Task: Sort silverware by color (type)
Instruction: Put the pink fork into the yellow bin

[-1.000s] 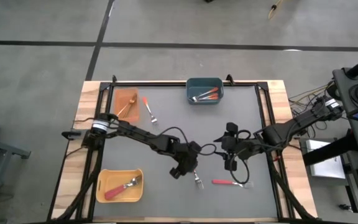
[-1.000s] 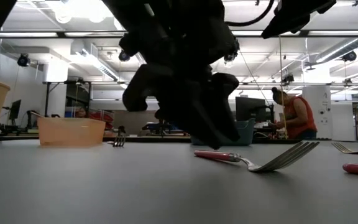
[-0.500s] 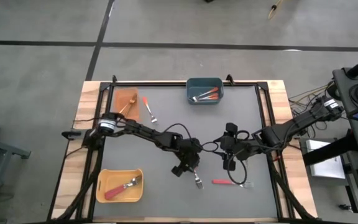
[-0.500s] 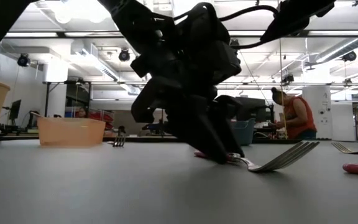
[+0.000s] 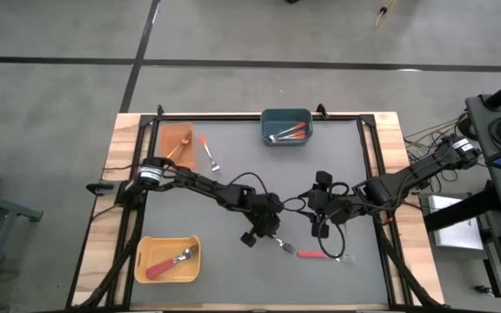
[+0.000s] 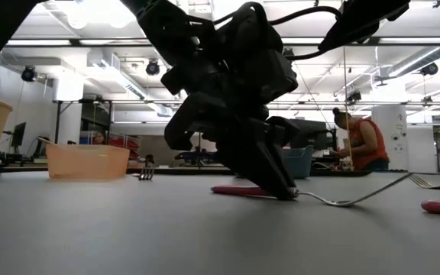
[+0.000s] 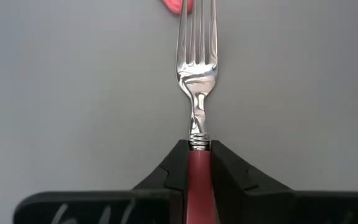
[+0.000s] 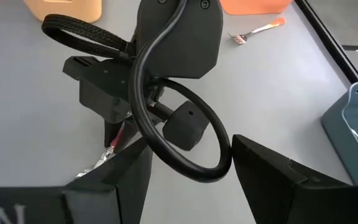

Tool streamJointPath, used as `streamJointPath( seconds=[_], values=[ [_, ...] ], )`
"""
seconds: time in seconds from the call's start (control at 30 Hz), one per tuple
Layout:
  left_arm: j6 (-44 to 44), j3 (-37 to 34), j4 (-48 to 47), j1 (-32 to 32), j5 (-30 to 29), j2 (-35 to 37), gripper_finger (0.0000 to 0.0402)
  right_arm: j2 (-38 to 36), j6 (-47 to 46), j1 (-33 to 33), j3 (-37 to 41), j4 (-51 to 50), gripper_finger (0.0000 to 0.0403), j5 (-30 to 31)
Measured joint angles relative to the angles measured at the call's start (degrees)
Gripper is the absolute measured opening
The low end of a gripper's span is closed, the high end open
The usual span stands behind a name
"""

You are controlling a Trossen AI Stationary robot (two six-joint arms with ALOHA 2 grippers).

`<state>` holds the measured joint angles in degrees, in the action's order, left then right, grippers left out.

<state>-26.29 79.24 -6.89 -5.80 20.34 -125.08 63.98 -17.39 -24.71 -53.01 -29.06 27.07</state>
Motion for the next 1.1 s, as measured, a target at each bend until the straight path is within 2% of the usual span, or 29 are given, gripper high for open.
streamJointPath(
  seconds=[0.1, 0.23, 0.4, 0.57, 0.77, 0.93, 1.1],
  values=[
    [1.1, -0.1, -1.1, 0.0, -0.8, 1.1, 0.0024, 0.0, -0.1, 0.0, 0.0, 0.2, 0.0210, 0.3],
    [1.3, -0.4, -5.6, 0.1, -2.4, 4.2, 0.0024, 0.0, -0.6, 0.2, 0.0, 0.2, 0.0210, 3.9],
    [2.7, -0.5, -12.2, -0.3, -5.8, 11.4, 0.0024, -0.1, 1.5, 1.9, 0.0, 1.1, 0.0210, 6.3],
    [9.0, -2.1, -19.2, -1.9, -7.5, 19.8, 0.0024, -0.1, 5.1, 5.1, 0.0, 2.7, 0.0210, 7.6],
    [20.6, -8.2, -24.3, -6.1, -11.9, 31.6, 0.0025, -0.1, 10.1, 10.3, 0.0, 8.2, 0.0210, 7.6],
    [34.7, -17.0, -24.6, -10.9, -17.6, 42.0, 0.0031, -0.1, 16.0, 14.1, 0.3, 15.4, 0.0210, 7.4],
    [50.6, -23.5, -24.7, -16.3, -18.9, 50.4, 0.0032, -0.1, 21.6, 16.7, 0.4, 20.0, 0.0210, 7.0]
  ],
)
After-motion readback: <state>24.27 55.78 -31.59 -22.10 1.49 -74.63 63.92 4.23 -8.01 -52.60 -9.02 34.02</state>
